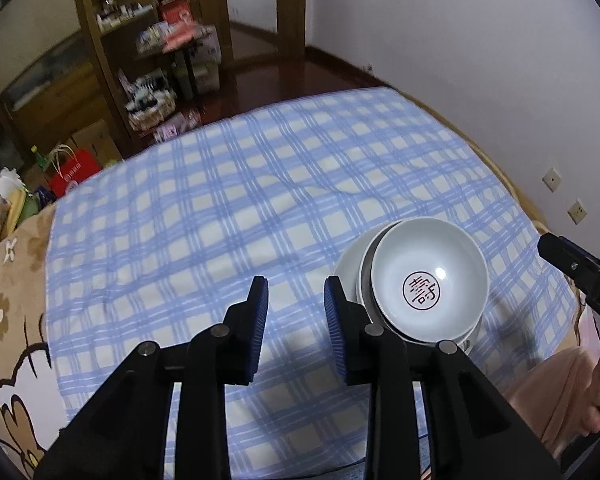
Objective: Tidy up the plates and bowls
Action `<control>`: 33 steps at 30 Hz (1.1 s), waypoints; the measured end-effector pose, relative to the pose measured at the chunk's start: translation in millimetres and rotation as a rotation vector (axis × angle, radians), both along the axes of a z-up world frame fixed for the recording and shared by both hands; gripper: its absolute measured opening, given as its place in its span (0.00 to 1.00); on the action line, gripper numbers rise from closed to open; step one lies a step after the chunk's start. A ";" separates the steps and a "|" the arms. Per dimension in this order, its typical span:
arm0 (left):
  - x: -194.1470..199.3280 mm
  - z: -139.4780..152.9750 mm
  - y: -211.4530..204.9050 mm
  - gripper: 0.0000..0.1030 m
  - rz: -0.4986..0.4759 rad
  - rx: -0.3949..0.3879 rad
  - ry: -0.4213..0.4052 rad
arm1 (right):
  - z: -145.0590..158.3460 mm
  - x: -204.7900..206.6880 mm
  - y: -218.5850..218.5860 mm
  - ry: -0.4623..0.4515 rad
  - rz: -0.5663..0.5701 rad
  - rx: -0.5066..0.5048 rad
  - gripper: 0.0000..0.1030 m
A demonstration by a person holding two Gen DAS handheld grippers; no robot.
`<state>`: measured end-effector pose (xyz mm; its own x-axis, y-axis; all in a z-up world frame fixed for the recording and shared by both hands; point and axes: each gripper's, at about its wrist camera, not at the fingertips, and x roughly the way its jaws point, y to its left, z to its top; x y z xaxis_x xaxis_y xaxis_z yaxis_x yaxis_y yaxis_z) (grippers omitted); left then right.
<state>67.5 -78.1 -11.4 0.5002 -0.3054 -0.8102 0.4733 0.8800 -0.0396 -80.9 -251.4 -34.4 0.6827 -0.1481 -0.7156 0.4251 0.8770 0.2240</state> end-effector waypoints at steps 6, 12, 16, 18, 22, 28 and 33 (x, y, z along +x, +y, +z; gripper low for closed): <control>-28.9 20.0 20.8 0.52 0.000 -0.088 -0.115 | 23.0 -24.3 16.9 -0.083 0.045 -0.116 0.69; -50.9 34.7 39.7 0.76 0.013 -0.158 -0.196 | 27.8 -39.9 30.6 -0.107 0.072 -0.234 0.93; -68.1 41.1 45.3 0.89 0.020 -0.156 -0.289 | 25.0 -52.2 31.4 -0.164 0.040 -0.244 1.00; -76.6 41.7 46.6 0.89 0.025 -0.153 -0.332 | 23.6 -58.3 31.7 -0.198 0.025 -0.248 1.00; -85.6 38.5 48.1 0.89 0.039 -0.164 -0.373 | 21.7 -67.7 34.9 -0.257 0.016 -0.267 1.00; -94.4 28.6 53.4 0.89 0.071 -0.211 -0.421 | 19.2 -76.3 42.3 -0.315 0.026 -0.315 1.00; -98.2 20.1 51.2 0.89 0.069 -0.193 -0.428 | 11.5 -71.4 48.9 -0.287 0.037 -0.361 1.00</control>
